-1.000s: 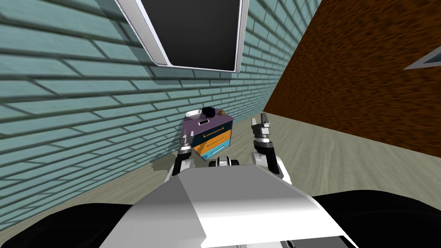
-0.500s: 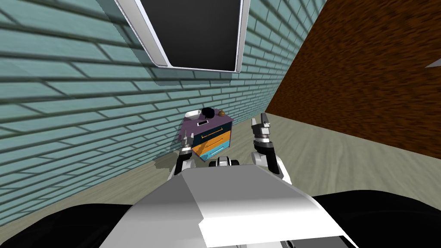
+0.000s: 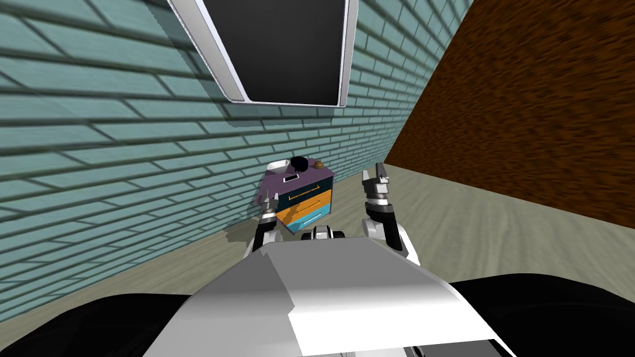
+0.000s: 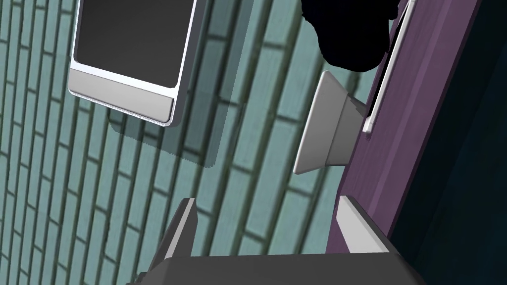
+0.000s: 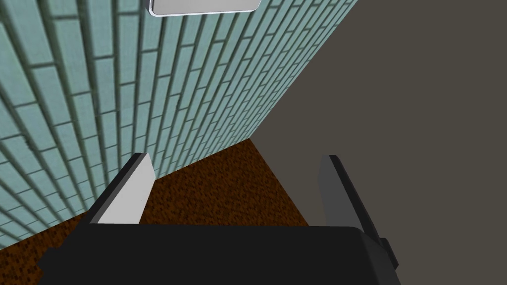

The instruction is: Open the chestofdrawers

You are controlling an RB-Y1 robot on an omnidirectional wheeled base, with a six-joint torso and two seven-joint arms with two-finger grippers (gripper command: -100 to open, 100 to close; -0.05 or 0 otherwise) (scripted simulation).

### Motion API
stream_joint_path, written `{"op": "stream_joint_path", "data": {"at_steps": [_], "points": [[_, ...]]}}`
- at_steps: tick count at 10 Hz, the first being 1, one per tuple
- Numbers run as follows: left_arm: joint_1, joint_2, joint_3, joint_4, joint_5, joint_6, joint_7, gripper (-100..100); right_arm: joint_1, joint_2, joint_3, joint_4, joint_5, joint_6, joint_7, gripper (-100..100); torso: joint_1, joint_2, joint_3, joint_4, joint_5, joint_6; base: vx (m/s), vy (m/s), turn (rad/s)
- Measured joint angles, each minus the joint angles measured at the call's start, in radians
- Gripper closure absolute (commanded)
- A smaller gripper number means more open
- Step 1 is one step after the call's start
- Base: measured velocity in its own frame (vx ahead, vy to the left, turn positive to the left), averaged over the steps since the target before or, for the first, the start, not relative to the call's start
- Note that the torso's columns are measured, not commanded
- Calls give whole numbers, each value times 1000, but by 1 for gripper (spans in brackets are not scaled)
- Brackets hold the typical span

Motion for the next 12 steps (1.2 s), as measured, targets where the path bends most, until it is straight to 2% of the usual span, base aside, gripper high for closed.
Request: {"op": "stream_joint_path", "data": {"at_steps": [7, 11, 12], "points": [[-6, 18, 17, 55, 13, -10, 9, -100, 0, 0, 0, 0, 0, 0, 0, 0, 1, 1, 1, 1, 0, 1, 14, -35, 21], [-26, 29, 29, 128, 23, -31, 14, -100, 0, 0, 0, 0, 0, 0, 0, 0, 0, 1, 1, 0, 1, -1, 29, -69, 50], [-28, 22, 28, 149, 22, -39, 10, -100, 0, 0, 0, 0, 0, 0, 0, 0, 0, 2, 1, 0, 1, 0, 29, -90, 40]]}}
